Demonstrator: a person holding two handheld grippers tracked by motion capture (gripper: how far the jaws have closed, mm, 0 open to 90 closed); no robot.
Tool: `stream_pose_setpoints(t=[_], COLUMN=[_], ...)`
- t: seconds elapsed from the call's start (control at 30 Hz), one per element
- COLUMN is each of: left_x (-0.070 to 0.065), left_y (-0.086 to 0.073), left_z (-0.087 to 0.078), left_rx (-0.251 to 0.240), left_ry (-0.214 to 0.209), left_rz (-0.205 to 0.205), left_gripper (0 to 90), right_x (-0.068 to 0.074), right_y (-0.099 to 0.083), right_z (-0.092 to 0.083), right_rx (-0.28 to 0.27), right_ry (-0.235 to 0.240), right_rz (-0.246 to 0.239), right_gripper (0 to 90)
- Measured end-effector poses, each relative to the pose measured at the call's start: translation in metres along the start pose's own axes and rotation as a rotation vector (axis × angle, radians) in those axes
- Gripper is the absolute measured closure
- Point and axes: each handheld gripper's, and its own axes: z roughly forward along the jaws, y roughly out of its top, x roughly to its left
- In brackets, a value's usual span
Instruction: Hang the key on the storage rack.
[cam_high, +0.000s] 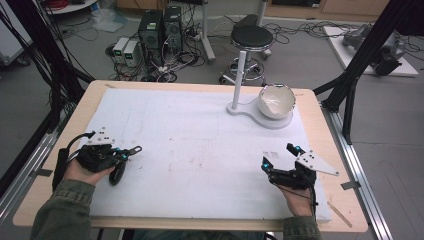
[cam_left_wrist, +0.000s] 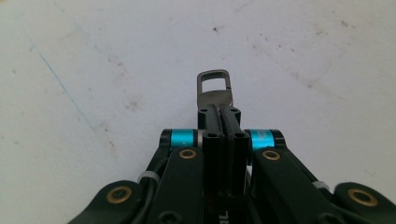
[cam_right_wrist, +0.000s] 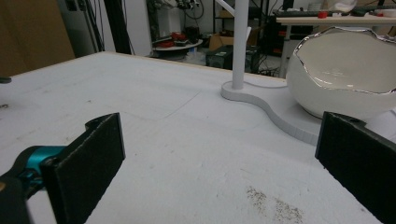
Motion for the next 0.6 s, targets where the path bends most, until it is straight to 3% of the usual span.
stream_pose_setpoints(t=[0.27, 0.47, 0.6], left_x=[-0.003, -0.006, -0.005], left_y=[0.028, 0.046, 0.063], left_z=[-0.006, -0.004, -0.001], left_rx=[-0.068, -0.079, -0.095], left_ry=[0.003, 0.013, -0.016], left_rz=[0.022, 0.054, 0.061], left_gripper=[87.7, 87.7, 87.7], right_x=[-0.002, -0.004, -0.009], right_y=[0.0, 0.0, 0.0], right_z=[0.0, 0.0, -0.003], right_rx=[-0.003, -0.003, -0.021], right_ry=[-0.001, -0.005, -0.005], right_rz=[0.016, 0.023, 0.043], right_gripper=[0.4, 0.4, 0.4])
